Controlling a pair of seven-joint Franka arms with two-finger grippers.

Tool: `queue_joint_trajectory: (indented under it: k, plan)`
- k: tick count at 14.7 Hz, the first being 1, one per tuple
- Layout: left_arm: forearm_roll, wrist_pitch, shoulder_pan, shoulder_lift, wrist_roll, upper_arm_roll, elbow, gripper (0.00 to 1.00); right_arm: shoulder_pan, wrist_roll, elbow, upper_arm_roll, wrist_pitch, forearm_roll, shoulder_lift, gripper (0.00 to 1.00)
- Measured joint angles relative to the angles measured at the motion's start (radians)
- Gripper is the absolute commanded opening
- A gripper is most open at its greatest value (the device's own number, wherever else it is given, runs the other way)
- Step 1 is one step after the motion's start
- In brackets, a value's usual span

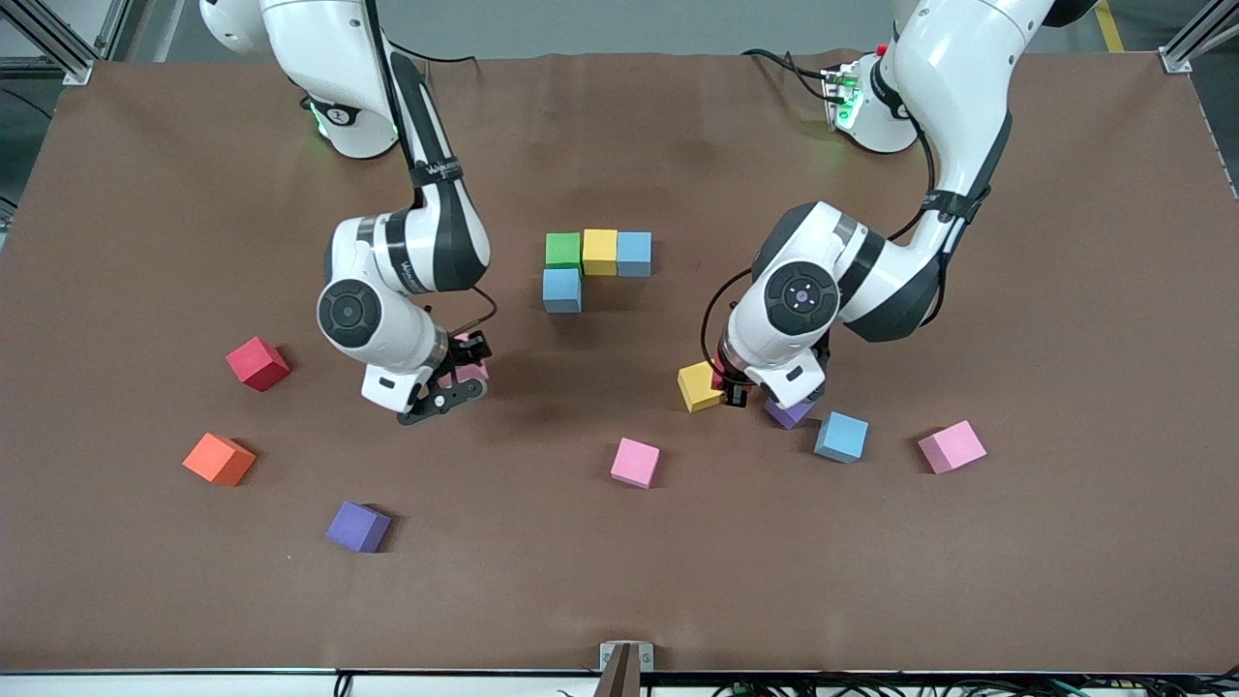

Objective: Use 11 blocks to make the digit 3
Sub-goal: 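Lift the pink cube and carry it toward the placed cyan cube, then set the pink cube beside the cyan cube and open the right gripper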

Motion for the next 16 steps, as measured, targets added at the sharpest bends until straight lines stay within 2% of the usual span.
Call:
queue_joint_trajectory:
  k: [2,8,16]
  plan:
    - [-0.018,0.000,0.000,0.000,-0.040,0.000,0.000,0.00,0.006,0.069,0.012,0.010,0.003,0.051,0.023,0.16]
    - [-0.045,0.016,-0.001,0.000,-0.084,0.000,0.000,0.00,0.110,0.334,0.020,0.018,0.037,0.059,0.051,0.16]
    - [-0.046,0.141,-0.005,0.003,-0.096,0.000,-0.011,0.00,0.122,0.449,0.020,0.076,0.070,0.064,0.082,0.15]
